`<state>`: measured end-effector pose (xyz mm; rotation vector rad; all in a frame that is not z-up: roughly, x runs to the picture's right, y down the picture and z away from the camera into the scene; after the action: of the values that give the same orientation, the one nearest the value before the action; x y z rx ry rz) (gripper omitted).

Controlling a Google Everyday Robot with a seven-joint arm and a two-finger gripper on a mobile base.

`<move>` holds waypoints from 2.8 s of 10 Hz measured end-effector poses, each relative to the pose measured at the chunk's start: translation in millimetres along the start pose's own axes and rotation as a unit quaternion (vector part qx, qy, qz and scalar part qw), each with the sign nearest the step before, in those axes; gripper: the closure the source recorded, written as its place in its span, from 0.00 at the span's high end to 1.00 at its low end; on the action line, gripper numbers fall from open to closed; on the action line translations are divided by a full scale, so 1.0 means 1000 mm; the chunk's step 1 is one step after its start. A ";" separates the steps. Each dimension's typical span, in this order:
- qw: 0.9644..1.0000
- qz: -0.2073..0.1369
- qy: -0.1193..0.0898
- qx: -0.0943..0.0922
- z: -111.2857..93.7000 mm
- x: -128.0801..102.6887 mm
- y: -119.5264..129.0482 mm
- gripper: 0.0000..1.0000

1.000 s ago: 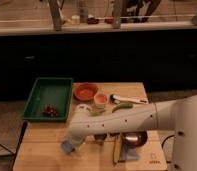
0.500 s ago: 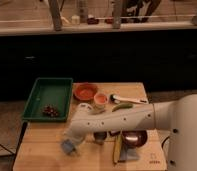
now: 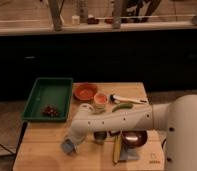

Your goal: Wipe table surface with sponge

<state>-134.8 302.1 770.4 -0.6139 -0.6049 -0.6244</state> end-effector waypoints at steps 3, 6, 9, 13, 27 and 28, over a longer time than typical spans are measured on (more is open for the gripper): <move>1.000 -0.001 -0.014 -0.003 0.004 -0.001 0.000 0.17; 1.000 -0.001 -0.014 -0.004 0.003 -0.001 0.001 0.00; 1.000 -0.003 -0.024 -0.006 0.003 -0.001 0.002 0.00; 1.000 0.002 -0.014 -0.008 -0.002 0.004 0.006 0.00; 0.984 -0.163 -0.076 -0.005 -0.008 -0.086 -0.040 0.00; 0.984 -0.164 -0.073 -0.010 -0.009 -0.085 -0.031 0.00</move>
<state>-209.1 304.8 717.7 -0.5874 -0.8463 -0.8996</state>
